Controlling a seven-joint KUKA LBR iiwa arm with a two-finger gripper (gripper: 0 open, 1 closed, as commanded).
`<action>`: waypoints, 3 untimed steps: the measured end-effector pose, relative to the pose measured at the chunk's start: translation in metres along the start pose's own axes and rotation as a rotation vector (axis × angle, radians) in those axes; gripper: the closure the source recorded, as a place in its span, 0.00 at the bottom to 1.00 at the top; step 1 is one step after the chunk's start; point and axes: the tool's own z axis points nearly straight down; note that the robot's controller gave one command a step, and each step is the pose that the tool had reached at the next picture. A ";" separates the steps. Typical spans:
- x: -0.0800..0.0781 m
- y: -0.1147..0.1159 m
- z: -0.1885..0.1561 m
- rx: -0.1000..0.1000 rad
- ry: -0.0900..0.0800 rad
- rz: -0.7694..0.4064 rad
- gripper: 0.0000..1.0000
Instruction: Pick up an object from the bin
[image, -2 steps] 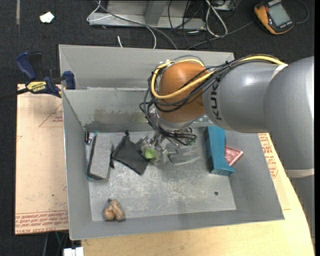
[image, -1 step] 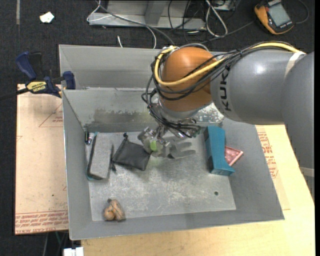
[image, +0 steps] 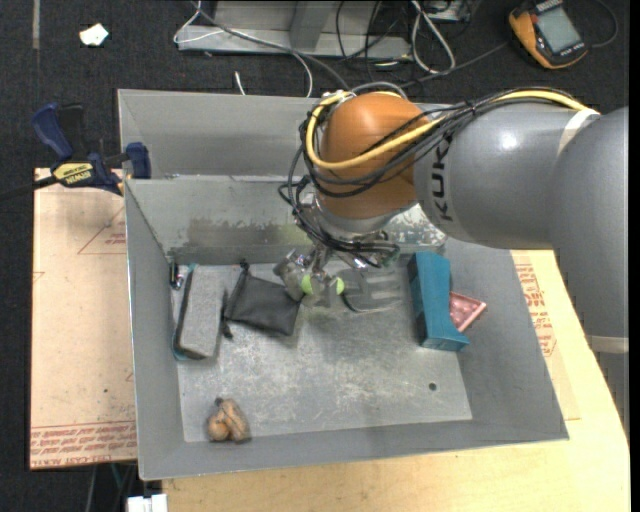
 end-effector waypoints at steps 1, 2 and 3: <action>-0.003 0.018 0.042 0.005 -0.006 -0.113 1.00; 0.003 -0.006 0.039 0.003 -0.008 -0.337 1.00; 0.002 -0.011 0.039 0.005 -0.008 -0.455 1.00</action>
Offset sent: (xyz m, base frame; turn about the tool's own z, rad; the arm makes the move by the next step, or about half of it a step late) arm 0.0102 -0.0259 -0.0413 -0.4784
